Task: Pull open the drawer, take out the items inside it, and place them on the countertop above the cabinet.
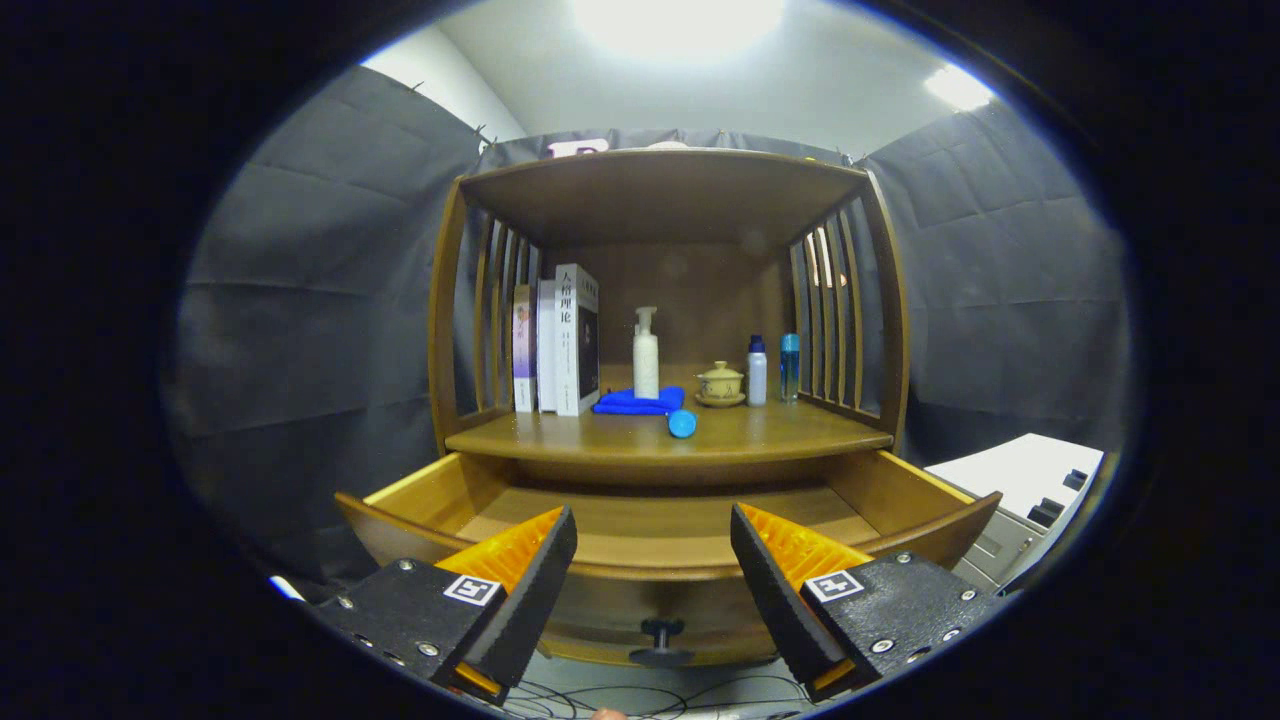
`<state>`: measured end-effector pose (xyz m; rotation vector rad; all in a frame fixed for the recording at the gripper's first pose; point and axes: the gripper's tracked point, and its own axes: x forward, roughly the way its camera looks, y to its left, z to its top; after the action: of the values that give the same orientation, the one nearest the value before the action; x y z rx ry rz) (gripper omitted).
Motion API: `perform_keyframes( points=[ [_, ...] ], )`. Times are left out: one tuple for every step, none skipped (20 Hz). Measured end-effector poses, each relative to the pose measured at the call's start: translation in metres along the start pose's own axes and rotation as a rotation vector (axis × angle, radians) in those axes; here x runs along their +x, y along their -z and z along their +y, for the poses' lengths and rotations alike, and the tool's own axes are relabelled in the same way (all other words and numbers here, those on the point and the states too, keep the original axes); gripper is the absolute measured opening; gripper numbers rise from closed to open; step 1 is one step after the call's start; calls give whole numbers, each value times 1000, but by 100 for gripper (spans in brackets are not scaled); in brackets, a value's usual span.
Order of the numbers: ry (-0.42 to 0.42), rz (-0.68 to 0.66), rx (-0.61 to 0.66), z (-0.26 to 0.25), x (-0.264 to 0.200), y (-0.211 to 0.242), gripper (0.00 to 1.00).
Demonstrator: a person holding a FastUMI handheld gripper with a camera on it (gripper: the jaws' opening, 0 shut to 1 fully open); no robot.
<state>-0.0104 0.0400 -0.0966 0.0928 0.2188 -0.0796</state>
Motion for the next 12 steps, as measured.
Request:
perform_keyframes(
  points=[
    [1,4,-2,2,-3,7,95],
    [3,8,4,2,-6,14,95],
    [8,12,15,1,-9,20,95],
    [16,20,24,0,-11,26,95],
    [25,30,27,-3,-11,32,95],
    [31,40,28,-5,-12,38,95],
    [35,50,30,-6,-11,44,95],
    [33,62,34,-6,-9,51,95],
    [34,72,35,-7,-8,55,95],
    [46,75,33,-11,-5,57,95],
    [58,76,39,-15,-1,59,95],
    [52,80,45,-13,-2,59,95]
  ],
)
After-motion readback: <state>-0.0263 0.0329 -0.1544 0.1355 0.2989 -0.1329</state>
